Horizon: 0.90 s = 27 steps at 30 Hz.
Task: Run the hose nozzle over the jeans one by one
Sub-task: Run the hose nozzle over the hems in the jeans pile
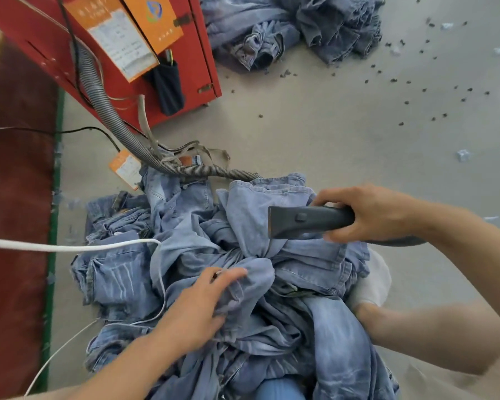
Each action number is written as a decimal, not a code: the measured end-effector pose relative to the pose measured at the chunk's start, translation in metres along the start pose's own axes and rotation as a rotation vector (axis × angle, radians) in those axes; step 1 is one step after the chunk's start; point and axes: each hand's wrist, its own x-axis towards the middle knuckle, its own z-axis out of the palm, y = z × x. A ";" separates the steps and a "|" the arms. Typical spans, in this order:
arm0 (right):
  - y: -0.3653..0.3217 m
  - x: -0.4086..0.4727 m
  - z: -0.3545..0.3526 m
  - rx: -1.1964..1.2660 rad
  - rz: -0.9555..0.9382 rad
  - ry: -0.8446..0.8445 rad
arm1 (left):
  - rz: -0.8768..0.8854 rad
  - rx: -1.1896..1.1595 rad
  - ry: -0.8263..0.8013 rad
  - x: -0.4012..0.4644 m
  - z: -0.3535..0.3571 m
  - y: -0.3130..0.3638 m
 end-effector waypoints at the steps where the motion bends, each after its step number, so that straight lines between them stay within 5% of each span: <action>1: -0.002 0.000 0.003 -0.024 0.001 -0.088 | -0.068 -0.241 0.070 0.000 -0.011 -0.002; 3: -0.009 0.003 0.017 -0.097 0.005 -0.224 | -0.272 -0.786 0.156 0.002 -0.021 -0.007; 6: -0.027 0.016 0.049 -0.178 -0.029 -0.256 | -0.376 -1.271 0.075 0.004 -0.011 -0.005; 10: -0.049 0.032 0.067 -0.078 -0.121 0.032 | -0.385 -1.632 0.008 0.000 -0.006 -0.011; 14: -0.041 0.033 0.037 0.135 -0.082 0.277 | -0.399 -1.719 0.025 -0.001 -0.015 -0.018; 20: -0.043 0.026 0.052 0.007 -0.056 -0.168 | -0.590 -1.683 0.075 0.011 -0.006 -0.008; 25: -0.060 0.051 0.064 0.093 -0.110 0.228 | -0.551 -1.688 0.007 0.010 -0.005 -0.001; 27: -0.046 0.047 0.040 0.074 -0.050 0.252 | -0.533 -1.740 -0.003 0.008 -0.009 -0.002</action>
